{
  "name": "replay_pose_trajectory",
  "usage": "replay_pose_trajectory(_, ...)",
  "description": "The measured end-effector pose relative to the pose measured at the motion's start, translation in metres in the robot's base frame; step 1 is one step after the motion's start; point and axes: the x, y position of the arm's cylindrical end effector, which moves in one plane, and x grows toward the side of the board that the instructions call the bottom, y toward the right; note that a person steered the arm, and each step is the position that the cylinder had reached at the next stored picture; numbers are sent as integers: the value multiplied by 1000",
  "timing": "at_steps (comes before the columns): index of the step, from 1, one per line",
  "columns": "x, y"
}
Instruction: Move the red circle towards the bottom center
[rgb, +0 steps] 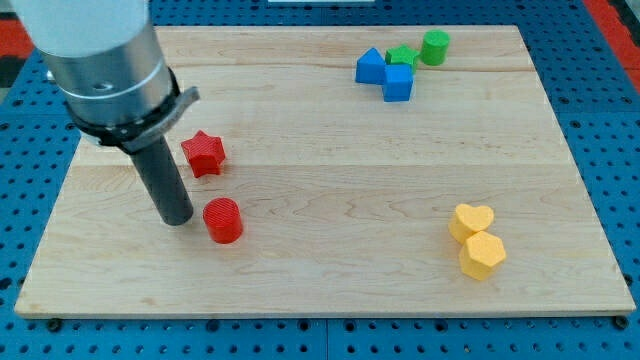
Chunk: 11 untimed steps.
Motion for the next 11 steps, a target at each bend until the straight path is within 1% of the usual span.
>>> replay_pose_trajectory(1, 7, 47)
replay_pose_trajectory(2, 32, 68)
replay_pose_trajectory(3, 56, 52)
replay_pose_trajectory(5, 46, 60)
replay_pose_trajectory(6, 41, 100)
replay_pose_trajectory(7, 38, 124)
replay_pose_trajectory(8, 22, 91)
replay_pose_trajectory(9, 13, 93)
replay_pose_trajectory(11, 13, 176)
